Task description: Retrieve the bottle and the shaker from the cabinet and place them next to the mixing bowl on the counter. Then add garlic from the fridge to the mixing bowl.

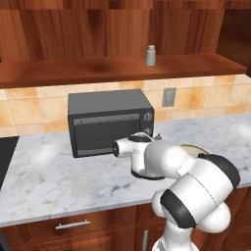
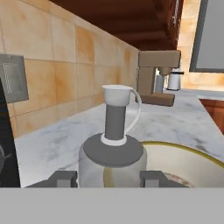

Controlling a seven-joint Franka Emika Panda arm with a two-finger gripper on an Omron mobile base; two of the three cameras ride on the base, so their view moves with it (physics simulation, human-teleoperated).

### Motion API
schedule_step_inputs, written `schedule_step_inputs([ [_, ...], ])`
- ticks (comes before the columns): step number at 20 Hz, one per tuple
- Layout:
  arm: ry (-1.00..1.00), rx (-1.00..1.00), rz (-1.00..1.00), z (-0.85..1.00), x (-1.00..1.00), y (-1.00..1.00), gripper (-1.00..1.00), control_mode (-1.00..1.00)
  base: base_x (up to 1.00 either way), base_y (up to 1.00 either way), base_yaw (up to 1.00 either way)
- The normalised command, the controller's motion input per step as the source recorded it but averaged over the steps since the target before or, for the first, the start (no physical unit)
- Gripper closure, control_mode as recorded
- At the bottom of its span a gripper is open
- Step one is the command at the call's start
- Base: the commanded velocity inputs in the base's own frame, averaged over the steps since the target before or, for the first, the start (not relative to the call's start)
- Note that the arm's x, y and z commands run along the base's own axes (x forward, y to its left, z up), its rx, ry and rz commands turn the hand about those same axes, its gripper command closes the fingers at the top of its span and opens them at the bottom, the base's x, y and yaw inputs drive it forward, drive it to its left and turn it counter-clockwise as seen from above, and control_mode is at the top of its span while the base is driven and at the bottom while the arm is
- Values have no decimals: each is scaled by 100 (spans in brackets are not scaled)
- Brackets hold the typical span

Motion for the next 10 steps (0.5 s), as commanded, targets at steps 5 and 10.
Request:
schedule_step_inputs([
  [5,0,-2,-1,-39,2,0,100,-100,0,0,0],
  [10,-1,-2,-1,-31,0,0,-100,-100,0,0,0],
])
